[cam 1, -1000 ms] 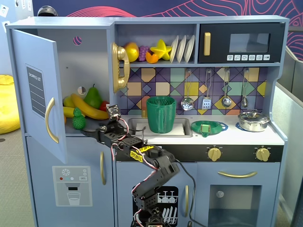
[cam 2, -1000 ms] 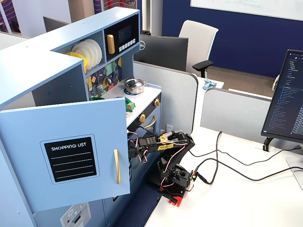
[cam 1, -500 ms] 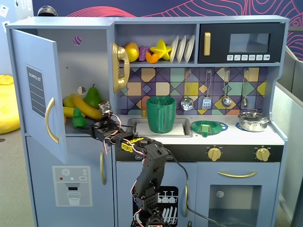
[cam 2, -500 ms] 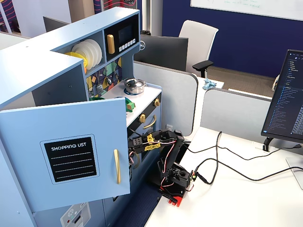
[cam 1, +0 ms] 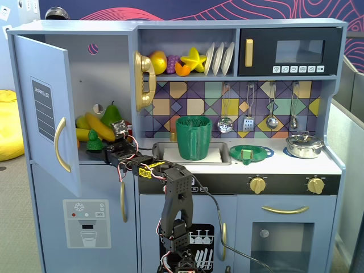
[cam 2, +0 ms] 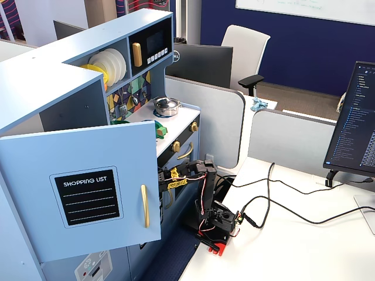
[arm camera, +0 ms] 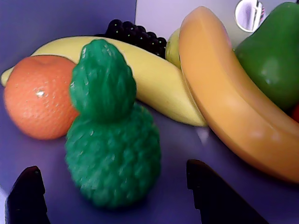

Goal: Pick up the green pineapple from the left cabinet and place it in the green recipient

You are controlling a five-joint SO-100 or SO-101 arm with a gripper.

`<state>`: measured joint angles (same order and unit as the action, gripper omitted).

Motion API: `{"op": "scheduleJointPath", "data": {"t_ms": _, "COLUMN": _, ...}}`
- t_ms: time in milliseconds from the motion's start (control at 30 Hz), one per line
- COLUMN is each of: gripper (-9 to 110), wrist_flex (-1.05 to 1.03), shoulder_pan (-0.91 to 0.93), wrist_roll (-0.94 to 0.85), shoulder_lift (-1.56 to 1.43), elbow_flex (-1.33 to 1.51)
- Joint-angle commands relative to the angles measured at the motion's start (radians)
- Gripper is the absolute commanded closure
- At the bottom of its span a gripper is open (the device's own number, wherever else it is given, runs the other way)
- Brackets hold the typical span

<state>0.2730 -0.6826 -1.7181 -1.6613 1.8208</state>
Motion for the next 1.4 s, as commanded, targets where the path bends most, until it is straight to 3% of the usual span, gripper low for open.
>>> {"op": "scheduleJointPath", "data": {"t_ms": 0, "gripper": 69, "wrist_flex": 0.029, "shoulder_pan": -0.014, "wrist_roll": 0.006, "shoulder_lift": 0.035, "elbow_flex": -0.138}}
{"op": "scheduleJointPath", "data": {"t_ms": 333, "gripper": 73, "wrist_flex": 0.002, "shoulder_pan": -0.021, "wrist_roll": 0.017, "shoulder_lift": 0.227, "elbow_flex": -0.348}}
{"op": "scheduleJointPath", "data": {"t_ms": 400, "gripper": 79, "wrist_flex": -0.021, "shoulder_pan": -0.026, "wrist_roll": 0.006, "shoulder_lift": 0.275, "elbow_flex": -0.403}}
{"op": "scheduleJointPath", "data": {"t_ms": 500, "gripper": 101, "wrist_flex": -0.101, "shoulder_pan": -0.029, "wrist_roll": -0.057, "shoulder_lift": 0.324, "elbow_flex": -0.476}}
{"op": "scheduleJointPath", "data": {"t_ms": 633, "gripper": 101, "wrist_flex": -0.100, "shoulder_pan": -0.028, "wrist_roll": -0.152, "shoulder_lift": 0.301, "elbow_flex": -0.459}}
{"op": "scheduleJointPath", "data": {"t_ms": 867, "gripper": 101, "wrist_flex": -0.209, "shoulder_pan": -0.046, "wrist_roll": -0.348, "shoulder_lift": -0.227, "elbow_flex": -0.083}}
{"op": "scheduleJointPath", "data": {"t_ms": 1133, "gripper": 101, "wrist_flex": -0.479, "shoulder_pan": -0.055, "wrist_roll": -0.313, "shoulder_lift": -0.810, "elbow_flex": 0.158}}
{"op": "scheduleJointPath", "data": {"t_ms": 1367, "gripper": 101, "wrist_flex": -0.718, "shoulder_pan": 0.232, "wrist_roll": -0.255, "shoulder_lift": -1.034, "elbow_flex": 0.112}}
